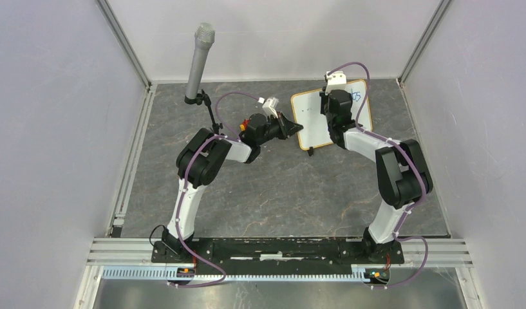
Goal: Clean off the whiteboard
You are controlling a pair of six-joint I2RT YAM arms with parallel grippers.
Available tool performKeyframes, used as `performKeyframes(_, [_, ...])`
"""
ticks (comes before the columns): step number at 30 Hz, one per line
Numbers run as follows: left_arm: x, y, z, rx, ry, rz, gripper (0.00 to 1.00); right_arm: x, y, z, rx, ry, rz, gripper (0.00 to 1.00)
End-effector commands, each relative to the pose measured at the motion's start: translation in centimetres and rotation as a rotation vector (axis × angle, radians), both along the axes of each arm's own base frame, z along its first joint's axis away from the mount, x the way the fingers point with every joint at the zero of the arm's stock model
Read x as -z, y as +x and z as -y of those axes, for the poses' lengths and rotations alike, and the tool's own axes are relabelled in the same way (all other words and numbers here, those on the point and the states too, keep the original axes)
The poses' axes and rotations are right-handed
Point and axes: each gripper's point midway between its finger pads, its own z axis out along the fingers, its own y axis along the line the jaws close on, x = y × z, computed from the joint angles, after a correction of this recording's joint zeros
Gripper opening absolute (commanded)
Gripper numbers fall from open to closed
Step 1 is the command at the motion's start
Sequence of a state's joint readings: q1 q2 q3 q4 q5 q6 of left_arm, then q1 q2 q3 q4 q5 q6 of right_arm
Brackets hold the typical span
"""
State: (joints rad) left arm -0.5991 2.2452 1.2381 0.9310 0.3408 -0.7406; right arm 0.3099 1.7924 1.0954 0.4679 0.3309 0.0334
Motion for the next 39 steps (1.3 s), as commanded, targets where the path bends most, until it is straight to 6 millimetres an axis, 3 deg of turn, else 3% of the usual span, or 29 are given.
performKeyframes(1, [-0.8,-0.1,-0.5,-0.015,0.045,0.046,0.02,2.1,-1.4,-0.3,-0.019,-0.033,-0.069,0.07])
performKeyframes(8, [-0.8,-0.1,-0.5,-0.016,0.047,0.048,0.02,2.6,-3.8,-8.2,-0.307,-0.16,-0.044,0.07])
performKeyframes(13, [-1.0,-0.2,-0.5,-0.014,0.045,0.051,0.02,2.6,-5.4,-11.1,-0.419,-0.12,-0.032,0.08])
performKeyframes(15, [-0.9,-0.2,-0.5,-0.014,0.048,0.05,0.02,2.5,-5.5,-11.2,-0.412,-0.11,-0.024,0.08])
performKeyframes(20, [-0.9,-0.2,-0.5,-0.014,0.049,0.051,0.02,2.3,-4.4,-8.6,-0.288,-0.148,-0.027,0.08])
performKeyframes(27, [-0.8,-0.2,-0.6,-0.014,0.052,0.051,0.02,2.9,-3.6,-0.7,-0.063,-0.06,-0.059,0.07])
performKeyframes(30, [-0.9,-0.1,-0.5,-0.014,0.051,0.052,0.02,3.3,-3.8,0.6,-0.039,-0.078,-0.068,0.07])
performKeyframes(34, [-1.0,-0.1,-0.5,-0.014,0.049,0.052,0.02,3.3,-3.9,-0.3,-0.095,-0.084,-0.067,0.07])
performKeyframes(39, [-0.8,-0.1,-0.6,-0.015,0.052,0.051,0.02,2.6,-4.8,-6.2,-0.348,-0.153,-0.014,0.08])
